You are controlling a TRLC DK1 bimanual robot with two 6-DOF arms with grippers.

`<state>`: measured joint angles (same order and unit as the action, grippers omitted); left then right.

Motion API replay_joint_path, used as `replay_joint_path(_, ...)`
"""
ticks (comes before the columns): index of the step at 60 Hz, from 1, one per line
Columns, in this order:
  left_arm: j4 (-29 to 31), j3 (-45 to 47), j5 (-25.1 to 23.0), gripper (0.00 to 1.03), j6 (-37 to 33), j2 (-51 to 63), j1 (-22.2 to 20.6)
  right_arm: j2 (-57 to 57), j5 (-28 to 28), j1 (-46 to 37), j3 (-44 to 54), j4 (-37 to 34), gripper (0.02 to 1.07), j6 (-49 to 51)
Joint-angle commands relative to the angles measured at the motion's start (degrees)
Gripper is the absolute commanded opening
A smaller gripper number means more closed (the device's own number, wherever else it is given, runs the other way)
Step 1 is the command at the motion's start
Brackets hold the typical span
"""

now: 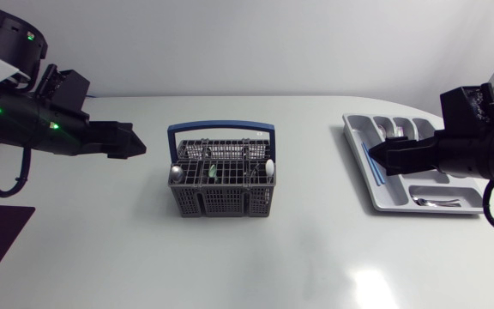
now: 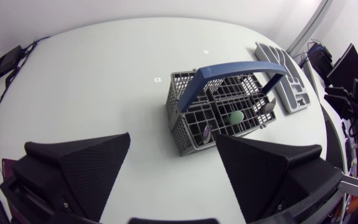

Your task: Unload the cutlery basket into the drawer organizer.

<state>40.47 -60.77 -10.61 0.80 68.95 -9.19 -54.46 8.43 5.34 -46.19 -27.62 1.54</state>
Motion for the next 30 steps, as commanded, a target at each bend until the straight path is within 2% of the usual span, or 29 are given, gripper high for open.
replay_joint_path(1,1.46,-2.42,-1.34,0.97,-1.59,2.77,-0.13,-2.67,2.38,-0.69,-2.94,-2.71,1.02,0.04)
replay_joint_path(16,2.86,-4.35,-6.35,0.98,-5.63,9.27,0.23,-8.12,3.53,1.42,-4.61,-7.01,1.02,0.04)
replay_joint_path(22,2.95,-5.23,-7.58,0.9,-6.69,11.47,-0.21,-8.65,3.44,3.09,-4.52,-7.01,1.02,0.13)
replay_joint_path(27,2.95,-6.2,-8.02,0.89,-6.95,13.05,-0.57,-9.53,3.26,4.76,-4.96,-7.72,1.02,0.48)
replay_joint_path(30,2.95,-6.99,-8.72,0.84,-7.39,14.2,-0.74,-10.32,3.26,5.99,-5.31,-8.33,1.02,0.66)
